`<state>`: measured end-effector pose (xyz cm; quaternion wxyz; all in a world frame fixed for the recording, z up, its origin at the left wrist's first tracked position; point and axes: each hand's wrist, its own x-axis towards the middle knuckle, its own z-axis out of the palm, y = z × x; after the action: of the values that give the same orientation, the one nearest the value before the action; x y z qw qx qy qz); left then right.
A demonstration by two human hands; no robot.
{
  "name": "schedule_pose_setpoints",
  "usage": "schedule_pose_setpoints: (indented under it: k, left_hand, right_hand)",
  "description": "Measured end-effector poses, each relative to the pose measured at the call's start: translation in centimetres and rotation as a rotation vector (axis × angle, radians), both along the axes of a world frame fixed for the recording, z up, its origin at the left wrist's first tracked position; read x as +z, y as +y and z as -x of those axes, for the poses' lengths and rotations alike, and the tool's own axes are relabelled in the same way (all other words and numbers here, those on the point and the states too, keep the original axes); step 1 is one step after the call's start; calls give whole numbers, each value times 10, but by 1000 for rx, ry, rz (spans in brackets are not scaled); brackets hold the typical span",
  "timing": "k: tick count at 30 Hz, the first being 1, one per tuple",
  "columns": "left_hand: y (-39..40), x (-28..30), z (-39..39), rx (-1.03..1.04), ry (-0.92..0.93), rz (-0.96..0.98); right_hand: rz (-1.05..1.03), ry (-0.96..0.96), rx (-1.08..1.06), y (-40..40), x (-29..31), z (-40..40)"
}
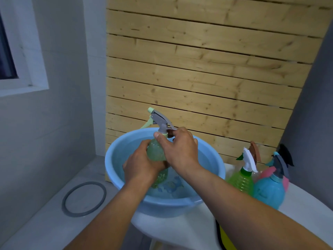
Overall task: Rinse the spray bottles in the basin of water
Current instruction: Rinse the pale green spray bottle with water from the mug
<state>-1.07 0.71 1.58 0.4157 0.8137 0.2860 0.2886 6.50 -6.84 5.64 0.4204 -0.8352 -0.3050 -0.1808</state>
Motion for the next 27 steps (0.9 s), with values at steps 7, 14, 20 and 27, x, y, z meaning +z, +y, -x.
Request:
schedule_pose_setpoints:
  k: [7,14,20,27]
  left_hand:
    - [0,4,-3,-211,-47,156]
    - [-7,31,-25,-431,-122,182]
    - [-25,48,-38,-568,-166,179]
    - [-37,12,-30,-474,33,168]
  right_hand:
    - [-57,384,328,-24,40,-12]
    - [347,273,373,-48,101,-27]
    - [376,213,150,-71,121,-29]
    - [270,307,-25,-139,152,-35]
